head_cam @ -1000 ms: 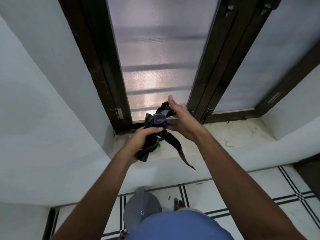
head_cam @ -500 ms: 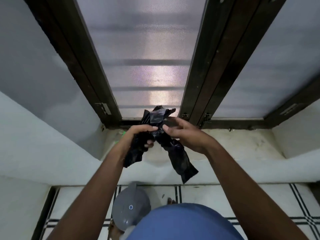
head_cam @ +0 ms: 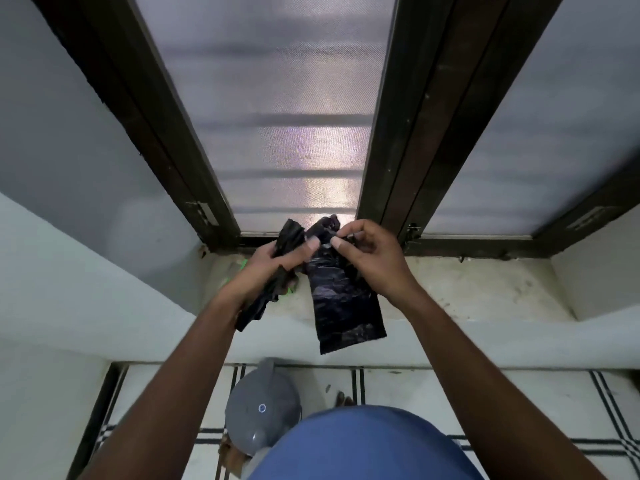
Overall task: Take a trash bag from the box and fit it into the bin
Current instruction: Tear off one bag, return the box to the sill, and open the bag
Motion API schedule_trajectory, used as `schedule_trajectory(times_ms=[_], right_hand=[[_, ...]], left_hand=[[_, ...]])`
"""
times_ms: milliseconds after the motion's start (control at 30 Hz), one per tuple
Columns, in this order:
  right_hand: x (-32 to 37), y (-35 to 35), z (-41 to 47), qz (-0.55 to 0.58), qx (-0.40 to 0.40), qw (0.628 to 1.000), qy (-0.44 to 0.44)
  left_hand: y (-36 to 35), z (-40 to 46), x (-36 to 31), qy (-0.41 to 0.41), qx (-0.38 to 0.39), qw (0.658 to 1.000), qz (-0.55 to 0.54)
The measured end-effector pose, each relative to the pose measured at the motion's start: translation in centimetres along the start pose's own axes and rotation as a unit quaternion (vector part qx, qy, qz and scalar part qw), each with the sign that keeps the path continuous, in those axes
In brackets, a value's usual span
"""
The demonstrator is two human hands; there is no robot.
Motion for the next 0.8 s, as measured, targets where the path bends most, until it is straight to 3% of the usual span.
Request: schedule_trajectory(times_ms=[200,333,433,500,567,667,800], right_hand=[[-0.4,-0.1,-1.0,0.010,0.000,1.000,-0.021],[0.0,-0.8,-2.3,-0.124,0.026,0.992,-0.018],[0.3,-1.4,-2.3,-0.232,-0.032,0.972,0.023],[0.5,-1.5,-2.4,-0.245,-0.061,0.966,0.058],[0.7,-1.5,-2.6,-0.199,-0.047,0.977,0.055],[0.1,-1.4,-2.7,-0.091,0.004,0.995,-0.036],[-0.1,-1.9,-3.7,0.038,0.093,0.991,-0.091]], left_hand=[[1.6,0.6,-0.2,-0.059,-0.101,0.993,-0.029],[2.3,0.1,-0.7,-0.097,-0.040,0.994,-0.037],[2.4,-0.2,-1.5,-0.121,0.008,0.992,-0.028],[2.5,-0.4,-1.8,-0.112,0.050,0.992,0.010],[2.7,-0.6,-2.0,-0.102,0.082,0.990,0.045],[3.0,-0.4,-2.2,-0.093,0.075,0.989,0.082],[3.1,-0.1,-2.1,-0.047,0.072,0.996,0.003]])
Point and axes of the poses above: each hand's wrist, its own z-axis towards the middle knuckle, its own y-axis out of the back of the hand, x = y × z, the point moved 5 cm from there along z, towards the middle knuckle, and after that the axes turned 9 degrees about -y, right-handed, at the moved point
